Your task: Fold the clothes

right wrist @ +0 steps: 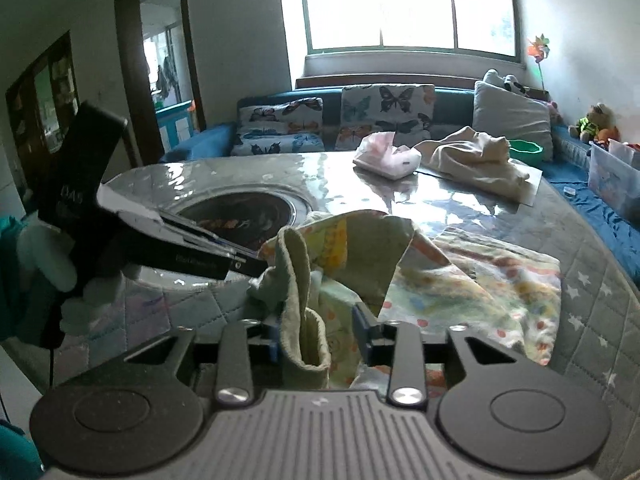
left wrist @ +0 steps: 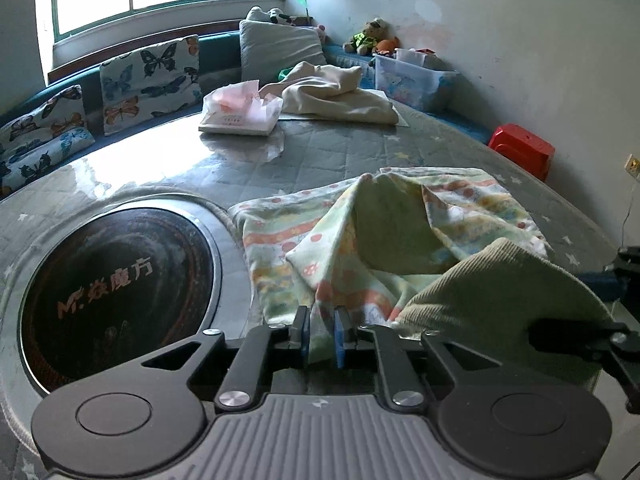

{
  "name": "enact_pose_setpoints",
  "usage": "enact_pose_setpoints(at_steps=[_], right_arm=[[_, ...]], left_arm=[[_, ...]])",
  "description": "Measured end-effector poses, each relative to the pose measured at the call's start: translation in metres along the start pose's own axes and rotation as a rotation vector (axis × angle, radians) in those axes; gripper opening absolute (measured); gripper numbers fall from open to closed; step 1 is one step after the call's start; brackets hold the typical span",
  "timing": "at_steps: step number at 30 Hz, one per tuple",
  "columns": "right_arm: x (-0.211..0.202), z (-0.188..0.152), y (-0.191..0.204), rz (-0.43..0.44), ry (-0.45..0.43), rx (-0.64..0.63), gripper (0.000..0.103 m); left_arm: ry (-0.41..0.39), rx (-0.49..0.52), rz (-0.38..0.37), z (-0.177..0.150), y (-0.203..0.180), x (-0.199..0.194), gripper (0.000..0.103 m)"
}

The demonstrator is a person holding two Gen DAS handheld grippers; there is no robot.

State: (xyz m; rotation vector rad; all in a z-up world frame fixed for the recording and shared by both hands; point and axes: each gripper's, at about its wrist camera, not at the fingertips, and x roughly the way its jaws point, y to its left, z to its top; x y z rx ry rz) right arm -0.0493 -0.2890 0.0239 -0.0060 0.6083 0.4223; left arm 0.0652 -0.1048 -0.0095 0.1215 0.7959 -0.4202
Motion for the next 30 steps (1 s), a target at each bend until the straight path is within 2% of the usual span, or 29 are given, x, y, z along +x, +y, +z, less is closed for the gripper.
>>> enact_pose_setpoints(at_steps=[3,5,8,11,13,17,19,20,28,30], right_arm=[[-0.003,0.000,0.003,-0.012,-0.015,0.005,0.046],[-0.004,0.000,0.003,-0.018,-0.016,0.010,0.050],[-0.005,-0.001,0.004,-0.022,-0.016,0.018,0.054],[-0.007,-0.002,0.005,-0.022,-0.019,0.023,0.064],[-0.009,-0.003,0.006,-0.024,-0.026,0.025,0.077],[-0.015,-0.002,0.006,-0.026,-0.056,0.029,0.089],[-0.017,-0.002,0.004,-0.020,-0.071,0.035,0.100],[-0.018,-0.002,0.004,-0.017,-0.079,0.039,0.102],[-0.026,0.001,-0.006,0.014,-0.141,0.088,0.103],[-0.029,0.004,-0.012,0.044,-0.155,0.120,0.103]], left_arm=[[0.001,-0.002,0.003,-0.002,-0.001,-0.002,0.020],[0.002,-0.001,0.008,-0.004,-0.003,-0.003,0.022],[-0.002,0.003,0.020,-0.006,-0.005,-0.005,0.033],[-0.006,0.008,0.031,-0.007,-0.008,-0.009,0.041],[-0.011,0.011,0.035,-0.007,-0.009,-0.012,0.044],[-0.021,0.015,0.039,-0.004,-0.012,-0.017,0.050],[-0.027,0.014,0.043,-0.002,-0.012,-0.019,0.054],[-0.031,0.015,0.046,-0.001,-0.012,-0.020,0.056],[-0.071,0.022,0.056,0.015,-0.007,-0.032,0.073],[-0.088,0.019,0.058,0.023,-0.004,-0.035,0.078]])
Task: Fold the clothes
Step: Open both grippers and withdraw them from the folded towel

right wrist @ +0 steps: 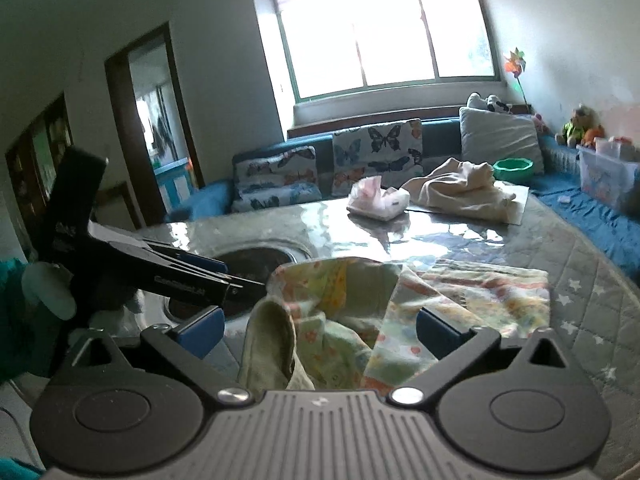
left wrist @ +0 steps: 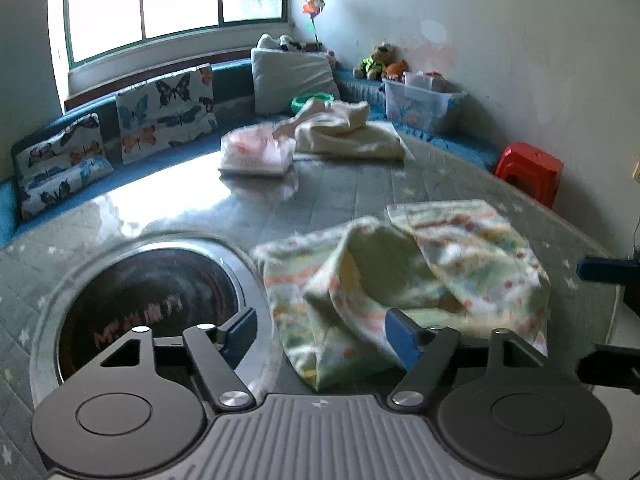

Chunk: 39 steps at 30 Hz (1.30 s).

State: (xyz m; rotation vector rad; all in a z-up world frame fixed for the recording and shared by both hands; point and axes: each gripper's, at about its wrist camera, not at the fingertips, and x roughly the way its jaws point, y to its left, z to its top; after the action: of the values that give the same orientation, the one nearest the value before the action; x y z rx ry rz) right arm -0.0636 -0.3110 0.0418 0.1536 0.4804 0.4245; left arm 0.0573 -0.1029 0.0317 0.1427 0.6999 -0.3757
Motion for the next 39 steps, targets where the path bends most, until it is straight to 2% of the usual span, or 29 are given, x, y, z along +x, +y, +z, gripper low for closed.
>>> enact_pose_setpoints(at_steps=[2,7,9,11,14,16,26,29,31,33,37,38,39], right_arm=[[-0.002,0.005,-0.005,0.022,-0.015,0.020,0.103],[0.002,0.020,-0.018,-0.022,-0.059,0.028,0.103],[0.010,0.024,-0.027,-0.026,-0.036,0.046,0.103],[0.019,0.026,-0.034,-0.018,-0.008,0.061,0.103],[0.036,0.028,-0.042,-0.058,0.033,0.049,0.103],[0.049,0.029,-0.046,-0.077,0.077,0.039,0.103],[0.103,0.028,-0.071,-0.096,0.168,0.029,0.103],[0.118,0.029,-0.076,-0.105,0.200,0.010,0.102],[0.127,0.029,-0.079,-0.110,0.221,-0.002,0.095],[0.133,0.029,-0.080,-0.111,0.238,-0.009,0.092],[0.144,0.030,-0.083,-0.113,0.271,-0.023,0.081],[0.147,0.030,-0.084,-0.114,0.280,-0.027,0.079],[0.150,0.030,-0.085,-0.114,0.288,-0.030,0.075]], left_arm=[[-0.014,-0.002,0.009,0.009,0.002,0.001,0.082],[-0.037,0.015,0.027,0.031,0.004,0.010,0.090],[-0.027,0.029,0.026,0.037,0.000,0.020,0.097],[-0.011,0.042,0.019,0.042,-0.004,0.031,0.099],[0.016,0.064,0.014,0.047,-0.011,0.047,0.103],[0.035,0.067,0.015,0.049,-0.015,0.059,0.103],[0.112,0.083,0.051,0.051,-0.019,0.101,0.103],[0.137,0.094,0.045,0.050,-0.018,0.111,0.097],[0.154,0.103,0.038,0.050,-0.017,0.118,0.089],[0.172,0.110,0.028,0.049,-0.017,0.124,0.075],[0.202,0.109,-0.015,0.046,-0.015,0.134,0.055],[0.209,0.109,-0.024,0.045,-0.014,0.135,0.048],[0.216,0.109,-0.032,0.044,-0.014,0.136,0.037]])
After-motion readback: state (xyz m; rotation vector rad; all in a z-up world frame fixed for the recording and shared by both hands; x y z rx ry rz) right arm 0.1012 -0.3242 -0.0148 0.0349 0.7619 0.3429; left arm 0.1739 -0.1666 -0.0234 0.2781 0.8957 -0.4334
